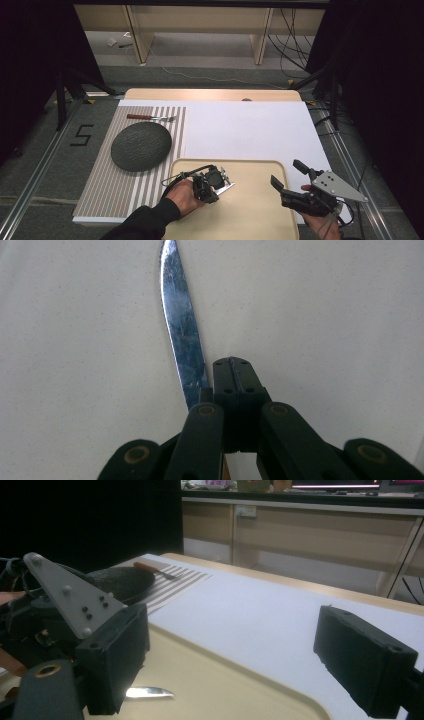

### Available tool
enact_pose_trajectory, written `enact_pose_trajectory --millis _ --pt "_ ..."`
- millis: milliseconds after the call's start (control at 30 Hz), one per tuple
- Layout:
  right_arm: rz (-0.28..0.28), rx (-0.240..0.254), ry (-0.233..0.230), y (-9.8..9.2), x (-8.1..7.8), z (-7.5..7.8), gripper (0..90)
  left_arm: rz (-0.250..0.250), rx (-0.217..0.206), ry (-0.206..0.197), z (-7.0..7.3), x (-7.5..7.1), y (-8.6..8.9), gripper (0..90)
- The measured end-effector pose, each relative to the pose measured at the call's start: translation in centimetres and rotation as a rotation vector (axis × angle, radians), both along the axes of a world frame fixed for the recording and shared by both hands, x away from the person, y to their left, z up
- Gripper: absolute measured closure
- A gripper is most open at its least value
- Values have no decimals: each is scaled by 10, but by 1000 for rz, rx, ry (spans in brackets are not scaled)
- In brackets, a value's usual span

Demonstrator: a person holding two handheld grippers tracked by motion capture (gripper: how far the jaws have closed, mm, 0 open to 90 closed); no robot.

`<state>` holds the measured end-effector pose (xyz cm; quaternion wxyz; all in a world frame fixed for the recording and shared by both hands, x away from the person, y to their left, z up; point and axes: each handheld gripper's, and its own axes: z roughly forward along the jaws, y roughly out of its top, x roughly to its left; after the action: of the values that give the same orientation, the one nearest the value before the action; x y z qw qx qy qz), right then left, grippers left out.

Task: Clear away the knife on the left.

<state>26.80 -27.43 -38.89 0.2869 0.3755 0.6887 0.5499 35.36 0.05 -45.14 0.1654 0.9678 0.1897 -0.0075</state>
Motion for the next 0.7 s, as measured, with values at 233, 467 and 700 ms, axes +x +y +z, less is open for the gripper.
enact_pose_trajectory --millis 233,467,700 --pt "-1 2 -3 -1 0 0 155 30 17 4 -1 4 3 899" --pt "-2 2 -2 -1 0 0 155 40 20 25 -3 1 14 899" --pt "0 0 1 0 0 0 155 57 21 28 -2 -1 27 899"
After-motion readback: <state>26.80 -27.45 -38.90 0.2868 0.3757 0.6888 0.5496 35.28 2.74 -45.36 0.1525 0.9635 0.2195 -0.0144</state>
